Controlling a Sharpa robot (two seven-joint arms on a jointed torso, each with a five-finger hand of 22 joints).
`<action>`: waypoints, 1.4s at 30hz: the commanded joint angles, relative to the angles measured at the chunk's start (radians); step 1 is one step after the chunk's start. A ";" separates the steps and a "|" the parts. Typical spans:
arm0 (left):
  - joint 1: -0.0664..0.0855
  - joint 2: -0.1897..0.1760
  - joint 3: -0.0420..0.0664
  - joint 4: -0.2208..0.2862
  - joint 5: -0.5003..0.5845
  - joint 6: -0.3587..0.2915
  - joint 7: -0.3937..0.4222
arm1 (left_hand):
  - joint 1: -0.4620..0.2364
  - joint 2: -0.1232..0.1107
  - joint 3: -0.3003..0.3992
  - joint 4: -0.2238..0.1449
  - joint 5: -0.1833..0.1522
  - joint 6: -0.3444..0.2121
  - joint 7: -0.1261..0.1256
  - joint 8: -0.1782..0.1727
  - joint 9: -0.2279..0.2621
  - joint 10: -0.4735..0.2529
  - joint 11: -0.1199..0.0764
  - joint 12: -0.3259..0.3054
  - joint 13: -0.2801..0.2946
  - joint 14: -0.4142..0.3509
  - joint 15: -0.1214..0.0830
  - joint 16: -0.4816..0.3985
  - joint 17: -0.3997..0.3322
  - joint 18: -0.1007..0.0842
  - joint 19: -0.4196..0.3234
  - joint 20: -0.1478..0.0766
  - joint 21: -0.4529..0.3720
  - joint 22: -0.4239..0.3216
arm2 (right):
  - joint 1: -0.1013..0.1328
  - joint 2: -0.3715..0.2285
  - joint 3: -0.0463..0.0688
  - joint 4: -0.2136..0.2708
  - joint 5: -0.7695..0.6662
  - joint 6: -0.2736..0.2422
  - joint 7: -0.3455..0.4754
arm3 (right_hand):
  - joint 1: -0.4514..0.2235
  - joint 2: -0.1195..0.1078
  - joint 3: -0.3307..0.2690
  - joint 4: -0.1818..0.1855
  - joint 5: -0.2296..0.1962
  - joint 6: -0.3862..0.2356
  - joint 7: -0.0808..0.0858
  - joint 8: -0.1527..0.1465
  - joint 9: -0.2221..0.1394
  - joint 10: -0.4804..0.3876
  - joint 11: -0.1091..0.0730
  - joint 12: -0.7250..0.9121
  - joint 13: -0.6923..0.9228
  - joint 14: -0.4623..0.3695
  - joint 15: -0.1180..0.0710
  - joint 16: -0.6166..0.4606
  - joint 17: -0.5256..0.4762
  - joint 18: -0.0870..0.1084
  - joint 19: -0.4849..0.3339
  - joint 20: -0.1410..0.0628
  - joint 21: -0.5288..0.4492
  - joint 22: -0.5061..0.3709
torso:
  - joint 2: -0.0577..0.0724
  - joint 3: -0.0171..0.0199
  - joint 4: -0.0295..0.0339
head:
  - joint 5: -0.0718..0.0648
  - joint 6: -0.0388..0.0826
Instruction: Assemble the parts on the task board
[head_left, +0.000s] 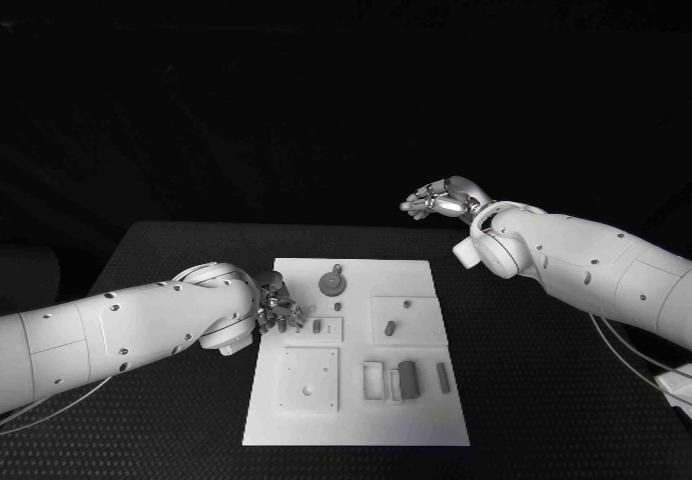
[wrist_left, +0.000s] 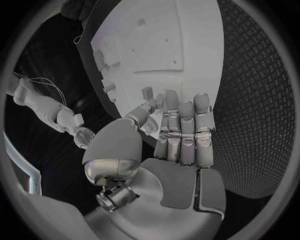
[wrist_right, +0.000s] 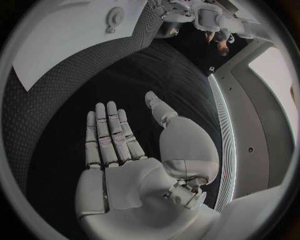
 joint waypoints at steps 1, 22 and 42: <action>-0.004 0.005 0.000 0.002 -0.054 -0.031 -0.009 | 0.008 0.003 0.003 -0.002 0.006 0.008 0.001 0.006 0.026 0.023 -0.014 0.007 0.002 0.008 -0.003 0.008 -0.002 0.038 0.001 -0.005 0.006 0.025 | 0.000 -0.001 0.001 0.002 0.002 0.010 0.003 | -0.009 -0.003 -0.003 0.000 0.001 -0.007 0.008 0.005 -0.001 0.004 0.000 -0.001 -0.002 -0.002 0.008 -0.005 0.001 -0.014 -0.007 0.002 -0.006 0.001 | 0.000 0.0004 -0.0009 | 0.000 -0.002; -0.014 0.007 0.000 0.003 -0.102 -0.014 -0.020 | -0.002 0.007 0.001 0.002 0.005 0.011 0.000 0.005 0.027 0.028 -0.017 0.010 0.007 0.012 -0.008 0.019 -0.004 0.037 0.005 -0.009 0.017 0.025 | 0.000 -0.003 0.001 0.007 0.002 0.011 0.004 | -0.010 -0.003 -0.003 0.000 0.001 -0.008 0.009 0.005 -0.002 0.004 0.000 -0.001 -0.004 -0.001 0.008 -0.006 0.002 -0.014 -0.007 0.002 -0.006 0.002 | 0.000 0.0002 0.0002 | -0.001 -0.004; -0.018 0.002 0.000 0.018 -0.119 -0.001 -0.025 | -0.022 0.025 -0.001 0.001 0.019 0.019 -0.004 0.005 0.029 0.032 -0.020 0.016 0.017 0.013 -0.012 0.034 -0.009 0.037 0.004 -0.015 0.033 0.025 | 0.000 -0.004 0.001 0.007 0.002 0.013 0.004 | -0.010 -0.003 -0.003 0.000 0.001 -0.008 0.009 0.005 -0.002 0.005 0.000 0.000 -0.007 -0.001 0.008 -0.006 0.003 -0.013 -0.007 0.003 -0.007 0.003 | 0.000 0.0008 -0.0004 | -0.001 -0.007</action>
